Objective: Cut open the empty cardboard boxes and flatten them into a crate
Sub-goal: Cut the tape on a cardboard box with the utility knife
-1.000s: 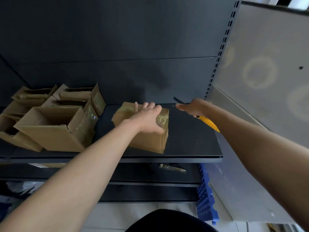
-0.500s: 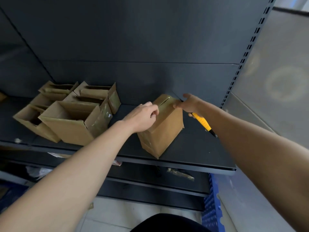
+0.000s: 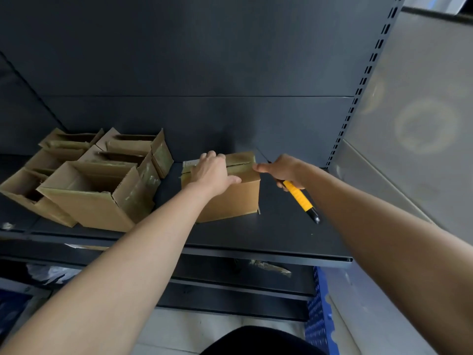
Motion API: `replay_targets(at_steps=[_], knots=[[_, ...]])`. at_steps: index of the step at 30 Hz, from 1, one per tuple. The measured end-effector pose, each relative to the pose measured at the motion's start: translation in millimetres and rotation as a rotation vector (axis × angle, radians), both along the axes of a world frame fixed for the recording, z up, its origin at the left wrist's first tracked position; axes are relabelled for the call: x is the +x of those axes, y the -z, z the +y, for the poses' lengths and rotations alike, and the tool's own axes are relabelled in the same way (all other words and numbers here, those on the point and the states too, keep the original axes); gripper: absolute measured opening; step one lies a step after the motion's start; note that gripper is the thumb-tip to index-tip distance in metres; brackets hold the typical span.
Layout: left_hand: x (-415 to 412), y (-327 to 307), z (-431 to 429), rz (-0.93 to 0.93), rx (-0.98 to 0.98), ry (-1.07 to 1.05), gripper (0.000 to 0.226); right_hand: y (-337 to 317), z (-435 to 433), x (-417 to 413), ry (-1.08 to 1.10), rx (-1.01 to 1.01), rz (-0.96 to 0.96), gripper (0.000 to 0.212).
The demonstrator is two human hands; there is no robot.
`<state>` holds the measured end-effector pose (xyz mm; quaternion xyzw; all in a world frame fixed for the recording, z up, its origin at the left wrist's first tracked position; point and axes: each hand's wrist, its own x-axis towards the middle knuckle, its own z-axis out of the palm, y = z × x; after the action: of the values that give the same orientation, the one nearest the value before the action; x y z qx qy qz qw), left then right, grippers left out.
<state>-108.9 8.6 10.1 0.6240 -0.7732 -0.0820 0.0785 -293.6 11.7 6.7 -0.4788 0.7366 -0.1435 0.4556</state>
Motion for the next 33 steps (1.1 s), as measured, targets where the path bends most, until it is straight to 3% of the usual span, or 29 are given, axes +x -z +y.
replay_targets(at_steps=[4,8,13,15,18,21,27,30,33], knots=[[-0.6,-3.8,0.9,-0.015,0.057,0.011,0.071,-3.6,-5.5,-16.1,0.117,0.035,-0.115,0.072],[-1.2,-3.0,5.1,-0.050,0.038,0.012,0.074,-0.2,-4.4,-22.1,0.133,0.002,-0.169,0.059],[-1.3,-7.2,3.1,-0.028,0.071,0.038,0.075,-3.8,3.0,-24.7,-0.028,-0.047,-0.092,0.050],[-1.8,-8.7,2.7,-0.021,0.094,0.042,0.065,-9.1,4.8,-22.0,-0.100,-0.049,-0.013,0.051],[-1.1,-5.7,4.4,-0.032,0.088,0.034,0.025,-11.5,-0.5,-18.5,-0.038,-0.013,-0.041,0.044],[-1.8,-1.9,2.8,-0.002,0.057,0.044,0.017,-10.8,-7.0,-14.9,-0.042,-0.044,-0.007,0.028],[-7.1,0.9,-2.9,0.007,0.078,0.043,0.060,-11.5,-15.5,-11.7,-0.055,-0.204,0.007,0.020],[-12.5,1.2,-1.4,0.041,0.062,0.032,0.053,-14.3,-22.1,-8.4,0.014,-0.218,-0.071,0.024],[-17.7,-6.4,-3.8,0.078,0.086,0.010,0.039,-14.4,-25.9,-2.9,-0.066,-0.218,-0.055,0.022]])
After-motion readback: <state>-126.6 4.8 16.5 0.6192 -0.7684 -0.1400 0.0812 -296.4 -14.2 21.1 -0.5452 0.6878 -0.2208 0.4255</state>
